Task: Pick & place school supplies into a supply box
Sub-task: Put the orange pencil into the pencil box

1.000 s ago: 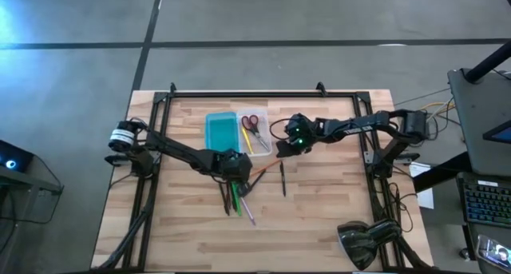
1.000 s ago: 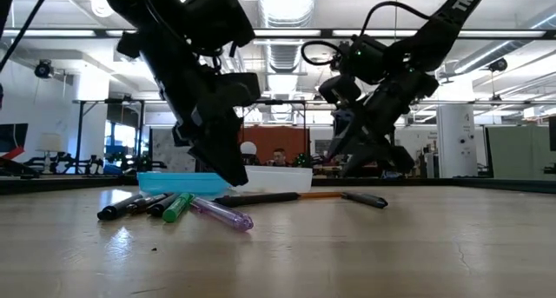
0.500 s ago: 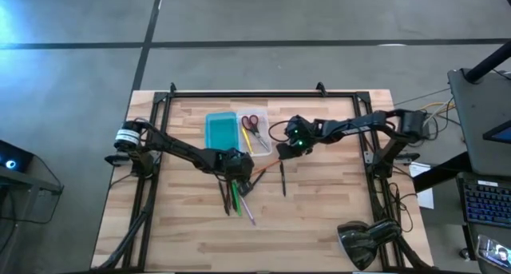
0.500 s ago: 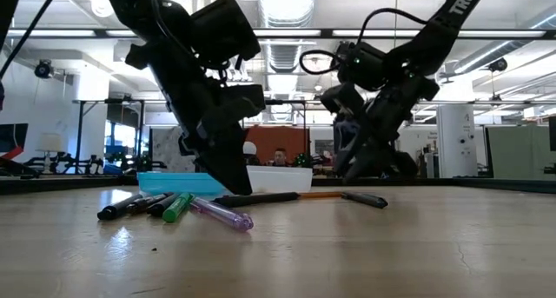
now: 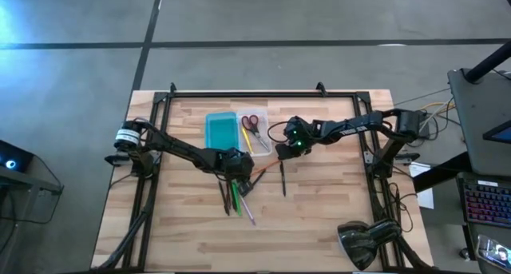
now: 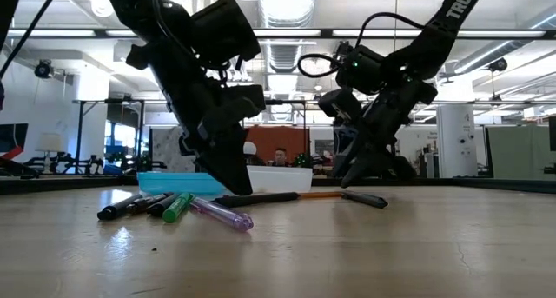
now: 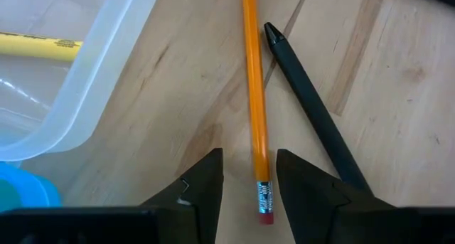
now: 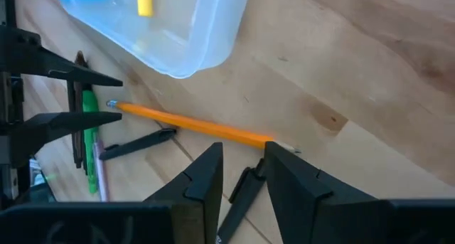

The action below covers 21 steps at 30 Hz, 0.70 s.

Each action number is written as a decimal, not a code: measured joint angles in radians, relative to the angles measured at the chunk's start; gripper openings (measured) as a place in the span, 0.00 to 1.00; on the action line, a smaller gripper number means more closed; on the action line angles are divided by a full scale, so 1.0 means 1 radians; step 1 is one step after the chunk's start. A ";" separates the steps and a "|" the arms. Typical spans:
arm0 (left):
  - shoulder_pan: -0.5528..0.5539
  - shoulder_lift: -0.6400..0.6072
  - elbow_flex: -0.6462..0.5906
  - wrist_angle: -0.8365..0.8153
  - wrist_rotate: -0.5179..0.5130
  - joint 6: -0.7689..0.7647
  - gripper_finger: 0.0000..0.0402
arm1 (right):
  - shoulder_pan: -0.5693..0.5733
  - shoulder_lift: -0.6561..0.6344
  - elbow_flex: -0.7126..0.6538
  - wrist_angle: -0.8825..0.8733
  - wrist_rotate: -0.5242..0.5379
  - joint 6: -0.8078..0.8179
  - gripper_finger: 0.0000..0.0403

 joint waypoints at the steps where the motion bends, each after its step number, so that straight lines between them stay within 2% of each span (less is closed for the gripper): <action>1: 0.000 0.000 0.000 0.000 0.000 0.000 0.29 | 0.000 0.000 0.000 0.000 0.004 0.000 0.24; 8: 0.000 0.000 0.000 0.000 0.000 -0.001 0.29 | 0.000 0.007 0.000 0.000 0.016 -0.016 0.23; 16: 0.000 -0.001 0.000 0.000 0.000 -0.004 0.29 | 0.000 0.012 0.000 0.003 0.006 -0.018 0.13; 21: 0.000 -0.001 0.000 0.000 0.000 -0.005 0.29 | 0.000 0.019 0.000 -0.001 0.005 -0.019 0.12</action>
